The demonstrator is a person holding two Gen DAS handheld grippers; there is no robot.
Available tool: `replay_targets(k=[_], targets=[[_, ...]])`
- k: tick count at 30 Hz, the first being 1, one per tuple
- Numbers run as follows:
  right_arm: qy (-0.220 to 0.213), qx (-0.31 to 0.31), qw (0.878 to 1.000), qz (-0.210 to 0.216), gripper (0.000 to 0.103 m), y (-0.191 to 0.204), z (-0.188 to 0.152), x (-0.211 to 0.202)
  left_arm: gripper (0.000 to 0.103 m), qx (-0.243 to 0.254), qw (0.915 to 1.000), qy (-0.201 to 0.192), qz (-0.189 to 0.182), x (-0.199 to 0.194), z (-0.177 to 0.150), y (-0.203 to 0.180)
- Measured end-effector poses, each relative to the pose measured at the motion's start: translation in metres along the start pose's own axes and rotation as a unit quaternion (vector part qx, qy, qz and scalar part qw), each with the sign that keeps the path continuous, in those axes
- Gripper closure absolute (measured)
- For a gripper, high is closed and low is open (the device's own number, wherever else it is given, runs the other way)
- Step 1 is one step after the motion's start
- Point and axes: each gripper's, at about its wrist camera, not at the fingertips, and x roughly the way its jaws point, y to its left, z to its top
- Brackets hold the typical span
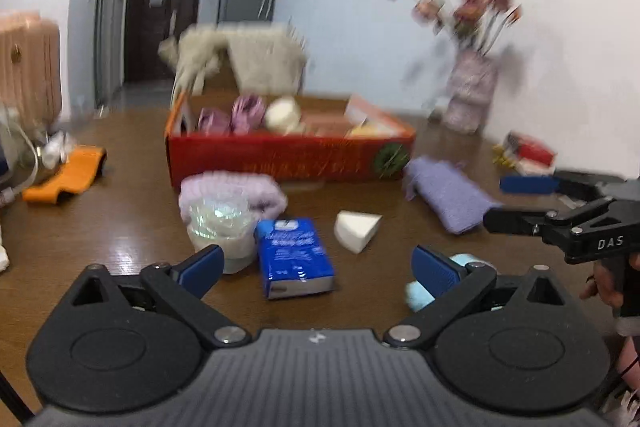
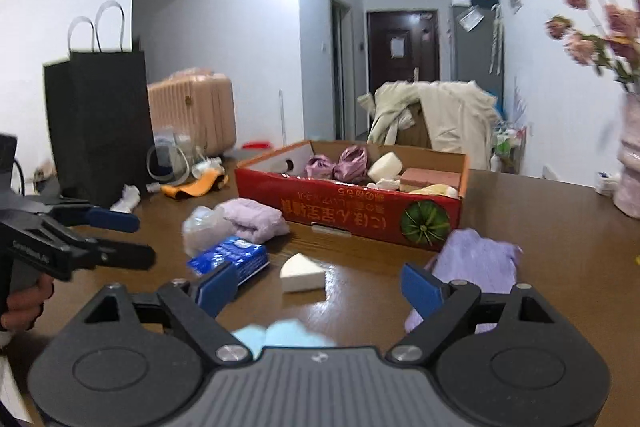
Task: Organize soft objects
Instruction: 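Withdraw both grippers from the box back over the table items, then grasp the white triangular sponge with the right gripper while the left gripper grasps the clear plastic bag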
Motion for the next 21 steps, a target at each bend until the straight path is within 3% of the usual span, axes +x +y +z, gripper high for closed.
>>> replay_targets(k=[4, 9, 16, 19, 21], targets=[[0.05, -0.043, 0.998, 0.014, 0.023, 0.001, 0.016, 0.052, 0.013, 0.032, 0.9978, 0.038, 0.043, 0.042, 0.008, 0.003], [0.101, -0.072, 0.991, 0.053, 0.031, 0.006, 0.02, 0.097, 0.021, 0.041, 0.9959, 0.077, 0.023, 0.072, 0.007, 0.008], [0.123, -0.053, 0.987, 0.089, 0.044, 0.004, 0.015, 0.129, 0.024, 0.03, 0.9971, 0.07, 0.008, 0.085, -0.001, 0.016], [0.121, -0.052, 0.987, 0.088, 0.046, 0.001, 0.012, 0.129, 0.024, 0.033, 0.9978, 0.058, -0.003, 0.082, -0.004, 0.017], [0.121, -0.054, 0.988, 0.084, 0.052, 0.001, 0.011, 0.131, 0.024, 0.032, 0.9978, 0.057, -0.015, 0.081, -0.004, 0.018]])
